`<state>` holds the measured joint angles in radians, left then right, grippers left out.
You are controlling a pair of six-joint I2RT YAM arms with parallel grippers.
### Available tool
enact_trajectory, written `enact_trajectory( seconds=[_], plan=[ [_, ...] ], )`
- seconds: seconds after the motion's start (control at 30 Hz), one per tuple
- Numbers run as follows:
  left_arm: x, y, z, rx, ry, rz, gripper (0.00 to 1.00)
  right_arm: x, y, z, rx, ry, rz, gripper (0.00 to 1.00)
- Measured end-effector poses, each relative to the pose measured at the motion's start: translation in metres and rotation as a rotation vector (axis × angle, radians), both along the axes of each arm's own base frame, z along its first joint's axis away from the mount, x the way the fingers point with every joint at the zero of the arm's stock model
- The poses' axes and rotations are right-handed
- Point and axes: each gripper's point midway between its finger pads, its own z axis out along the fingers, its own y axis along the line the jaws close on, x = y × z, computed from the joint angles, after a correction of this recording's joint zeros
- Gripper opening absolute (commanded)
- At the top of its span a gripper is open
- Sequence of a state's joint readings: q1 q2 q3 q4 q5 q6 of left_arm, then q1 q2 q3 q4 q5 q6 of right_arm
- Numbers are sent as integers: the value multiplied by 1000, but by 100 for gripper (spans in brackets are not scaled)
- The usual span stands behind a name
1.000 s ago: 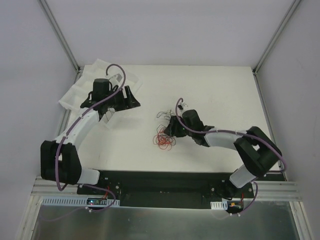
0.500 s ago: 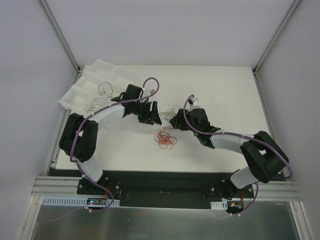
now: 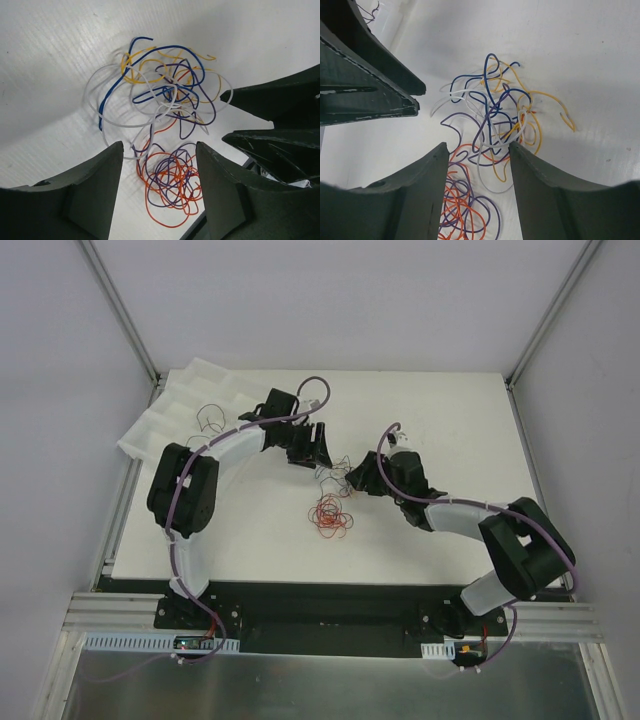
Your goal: Untangle the cables
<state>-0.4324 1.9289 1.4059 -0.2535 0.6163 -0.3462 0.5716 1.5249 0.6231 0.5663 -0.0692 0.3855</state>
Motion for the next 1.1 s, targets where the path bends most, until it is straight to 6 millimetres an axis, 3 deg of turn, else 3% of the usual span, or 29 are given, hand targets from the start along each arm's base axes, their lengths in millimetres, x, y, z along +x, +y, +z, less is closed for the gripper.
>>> enact_trajectory(
  seconds=[0.13, 0.47, 0.6, 0.73, 1.0, 1.1],
  plan=[
    [4, 4, -18, 54, 1, -8, 50, 1, 1, -1, 21, 8, 9, 54],
    [8, 0, -55, 90, 34, -65, 50, -5, 10, -20, 36, 75, 57, 54],
    [5, -2, -56, 86, 38, -75, 24, -6, 11, -21, 39, 81, 62, 54],
    [-1, -9, -58, 97, 25, -104, 22, -5, 12, -21, 40, 82, 61, 54],
    [-14, -16, -61, 154, 3, -150, 3, -1, 14, -24, 36, 91, 60, 53],
    [-16, -15, -58, 163, -5, -155, 9, -1, 14, -25, 35, 94, 59, 53]
  ],
)
